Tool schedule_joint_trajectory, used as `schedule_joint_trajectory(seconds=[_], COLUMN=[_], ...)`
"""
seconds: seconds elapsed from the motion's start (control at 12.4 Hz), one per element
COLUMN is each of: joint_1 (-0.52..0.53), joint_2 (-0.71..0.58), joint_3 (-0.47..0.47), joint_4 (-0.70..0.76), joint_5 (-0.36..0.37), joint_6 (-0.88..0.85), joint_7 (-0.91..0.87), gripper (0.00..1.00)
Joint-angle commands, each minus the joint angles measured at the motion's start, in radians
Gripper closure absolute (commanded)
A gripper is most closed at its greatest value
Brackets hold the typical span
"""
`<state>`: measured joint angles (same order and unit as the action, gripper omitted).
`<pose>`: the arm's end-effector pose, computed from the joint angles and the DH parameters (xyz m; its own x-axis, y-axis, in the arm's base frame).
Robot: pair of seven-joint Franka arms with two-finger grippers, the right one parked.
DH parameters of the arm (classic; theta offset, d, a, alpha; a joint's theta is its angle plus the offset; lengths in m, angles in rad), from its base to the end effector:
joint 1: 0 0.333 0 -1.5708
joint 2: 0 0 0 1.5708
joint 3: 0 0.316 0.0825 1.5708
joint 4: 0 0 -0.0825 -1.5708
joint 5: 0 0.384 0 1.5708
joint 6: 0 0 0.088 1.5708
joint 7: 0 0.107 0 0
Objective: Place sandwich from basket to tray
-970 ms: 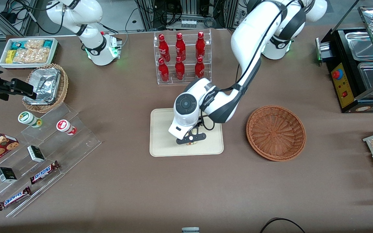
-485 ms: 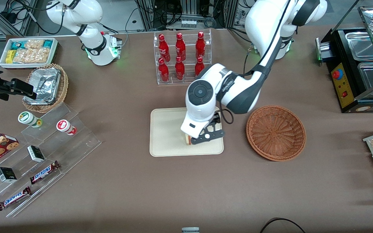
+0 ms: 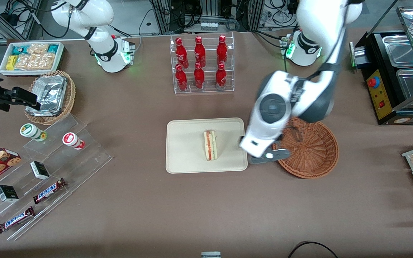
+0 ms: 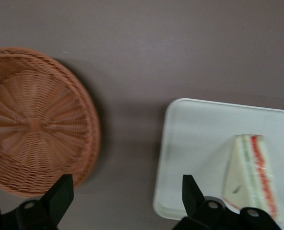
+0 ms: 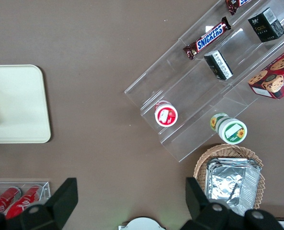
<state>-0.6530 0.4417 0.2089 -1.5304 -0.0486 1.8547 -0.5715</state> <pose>0.5948 -0.3081 0.3979 0.9891 0.1313 -0.0666 0.1247 -0.9876 -0.0950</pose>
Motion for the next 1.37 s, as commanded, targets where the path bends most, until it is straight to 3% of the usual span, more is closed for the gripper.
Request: schedule_joint_trajectory(seconds=[0.0,0.4,0.48,0.65,0.89,1.13,1.29], joint_1=[-0.013,-0.011,0.046,0.256,0.473,0.584,0.715], joint_2=[-0.116,-0.254,-0.280,-0.316,-0.380,-0.443,-0.477], joint_3=[0.078,0.179,0.169,-0.016,-0.196,-0.270,-0.380], joint_4=[-0.138,-0.163,-0.157,-0.134,-0.139,-0.146,-0.142], joint_5=[-0.016,-0.011,-0.007,0.012,0.076,0.076,0.075], joint_6=[0.021,-0.096,-0.138,-0.179,-0.242,-0.305,-0.353], joint_7=[0.140,0.335,0.376,0.389,0.456,0.551,0.603], gripper=[0.00,0.00,0.00,0.00,0.00,0.00,0.00])
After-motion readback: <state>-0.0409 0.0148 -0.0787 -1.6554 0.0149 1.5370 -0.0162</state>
